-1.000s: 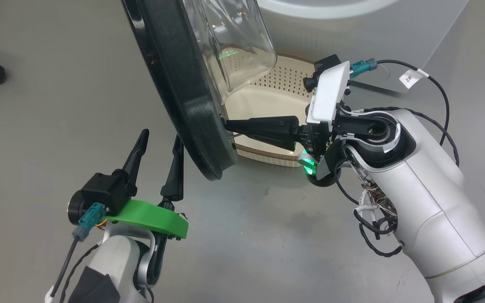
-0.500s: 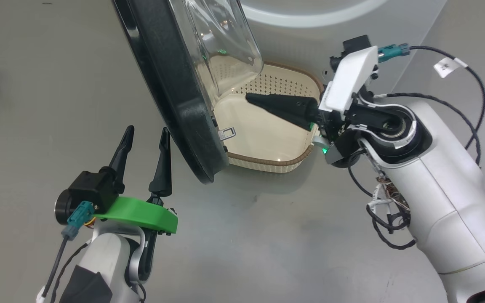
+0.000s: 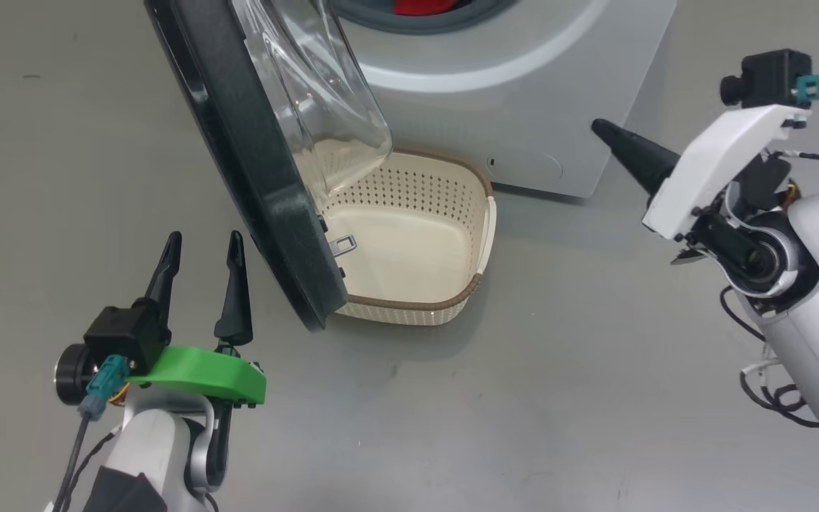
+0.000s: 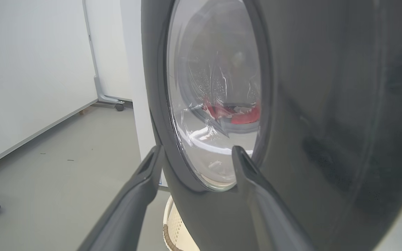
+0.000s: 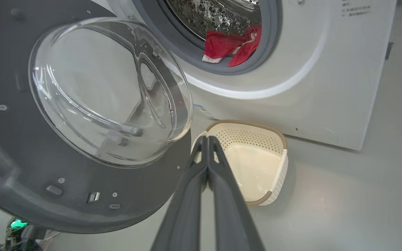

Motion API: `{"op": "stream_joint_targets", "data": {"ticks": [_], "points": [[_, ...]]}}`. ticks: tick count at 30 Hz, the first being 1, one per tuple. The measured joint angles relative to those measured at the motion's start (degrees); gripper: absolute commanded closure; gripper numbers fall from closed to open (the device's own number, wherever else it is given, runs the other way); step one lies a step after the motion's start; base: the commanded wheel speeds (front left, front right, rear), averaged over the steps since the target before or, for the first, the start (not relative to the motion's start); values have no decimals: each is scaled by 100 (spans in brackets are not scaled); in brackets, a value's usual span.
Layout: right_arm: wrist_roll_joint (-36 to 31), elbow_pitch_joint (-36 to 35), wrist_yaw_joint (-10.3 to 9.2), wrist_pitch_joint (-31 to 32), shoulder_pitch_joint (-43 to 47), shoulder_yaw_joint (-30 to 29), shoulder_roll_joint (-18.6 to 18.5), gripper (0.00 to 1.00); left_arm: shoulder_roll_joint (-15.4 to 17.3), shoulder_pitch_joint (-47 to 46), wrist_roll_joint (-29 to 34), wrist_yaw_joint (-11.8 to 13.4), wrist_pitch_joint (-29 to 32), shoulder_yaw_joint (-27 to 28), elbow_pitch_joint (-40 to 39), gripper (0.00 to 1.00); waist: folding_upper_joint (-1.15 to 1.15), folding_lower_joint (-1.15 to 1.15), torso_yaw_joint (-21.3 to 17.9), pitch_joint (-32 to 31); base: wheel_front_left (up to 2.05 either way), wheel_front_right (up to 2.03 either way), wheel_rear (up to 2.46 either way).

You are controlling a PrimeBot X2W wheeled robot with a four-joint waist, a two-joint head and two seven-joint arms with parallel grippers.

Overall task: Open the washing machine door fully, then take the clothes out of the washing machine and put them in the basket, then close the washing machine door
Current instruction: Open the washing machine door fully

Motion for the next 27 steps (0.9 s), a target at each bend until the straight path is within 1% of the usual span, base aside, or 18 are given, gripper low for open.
{"op": "stream_joint_targets", "data": {"ticks": [1, 3, 7, 10, 12, 13, 17, 24, 27], "points": [[-261, -4, 51, -202, 46, 18, -115, 100, 5, 32, 14, -1, 0, 15, 23, 0, 0, 0, -31, -47, 0, 0, 0], [-734, -3, 91, -661, 136, -1, -301, 100, 8, 102, 19, -7, 0, 65, 43, 0, 0, 0, -90, -139, 0, 0, 0], [-1525, -2, 88, -1355, 360, 65, -571, 100, 8, 224, 48, -34, 0, 165, 54, 0, 0, 0, -210, -313, 0, 0, 0], [-1948, -4, 65, -1827, 577, 143, -625, 100, 8, 304, 49, -51, 0, 235, 55, 0, 0, 0, -305, -416, 0, 0, 0], [-2221, -4, -30, -2103, 704, 201, -658, 100, 9, 349, 59, -81, 0, 276, 55, 0, 0, 0, -361, -477, 0, 0, 0], [-2221, -4, -30, -2103, 704, 201, -658, 100, 9, 349, 59, -81, 0, 276, 55, 0, 0, 0, -361, -477, 0, 0, 0], [-2383, 24, -302, -2650, 1061, 156, -614, 100, 8, 406, 123, -107, 0, 331, 55, 0, 0, 0, -442, -594, 0, 0, 0], [-2408, 23, -633, -3328, 1651, 100, -312, 100, 10, 580, 208, -159, 0, 495, 37, 0, 0, 0, -579, -725, 0, 0, 0], [-2374, 27, -731, -3560, 1888, 19, -202, 100, 10, 606, 212, -185, 0, 525, 29, 0, 0, 0, -633, -761, 0, 0, 0]]}}
